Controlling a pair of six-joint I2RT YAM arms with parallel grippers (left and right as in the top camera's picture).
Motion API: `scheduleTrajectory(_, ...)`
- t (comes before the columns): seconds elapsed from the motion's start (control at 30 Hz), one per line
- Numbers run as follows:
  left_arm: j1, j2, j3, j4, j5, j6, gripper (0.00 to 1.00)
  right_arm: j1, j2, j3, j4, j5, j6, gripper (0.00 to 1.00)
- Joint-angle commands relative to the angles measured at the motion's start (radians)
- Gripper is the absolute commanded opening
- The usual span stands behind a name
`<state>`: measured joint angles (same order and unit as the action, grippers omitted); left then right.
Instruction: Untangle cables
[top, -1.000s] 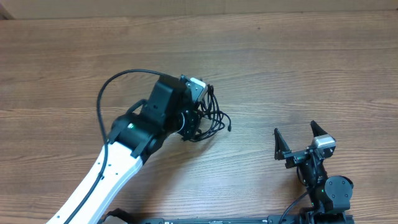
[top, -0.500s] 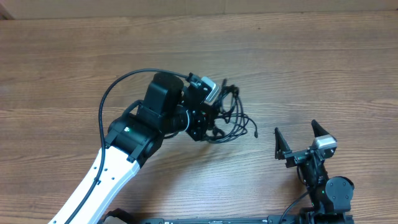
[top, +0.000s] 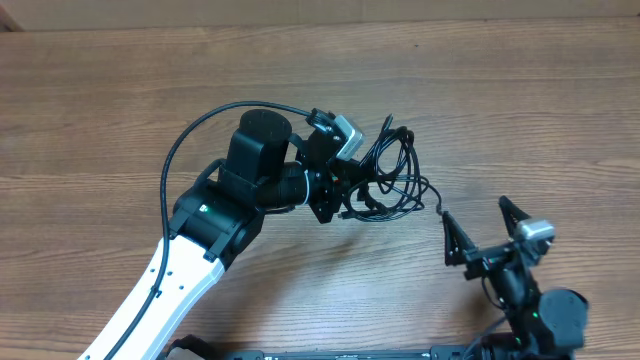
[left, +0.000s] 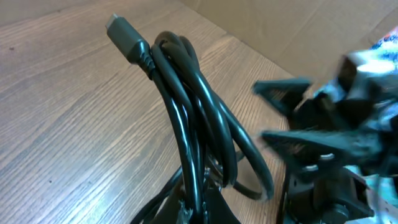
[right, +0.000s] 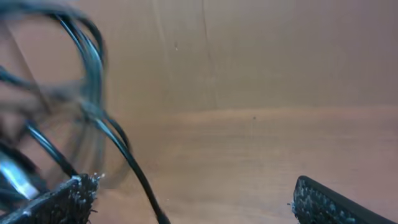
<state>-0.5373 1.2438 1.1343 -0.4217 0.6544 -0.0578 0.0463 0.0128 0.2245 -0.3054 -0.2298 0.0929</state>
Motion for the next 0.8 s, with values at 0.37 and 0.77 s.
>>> scheduleTrajectory(0.37, -0.005, -0.023, 0.023, 0.043, 0.089, -0.017, 0.04, -0.003, 0.116, 0.365, -0.246, -0.064, 0.226, 1.00)
scheduleTrajectory(0.77, -0.005, -0.023, 0.023, 0.068, 0.098, 0.005, 0.04, -0.003, 0.517, 0.678, -0.564, -0.185, 0.225, 1.00)
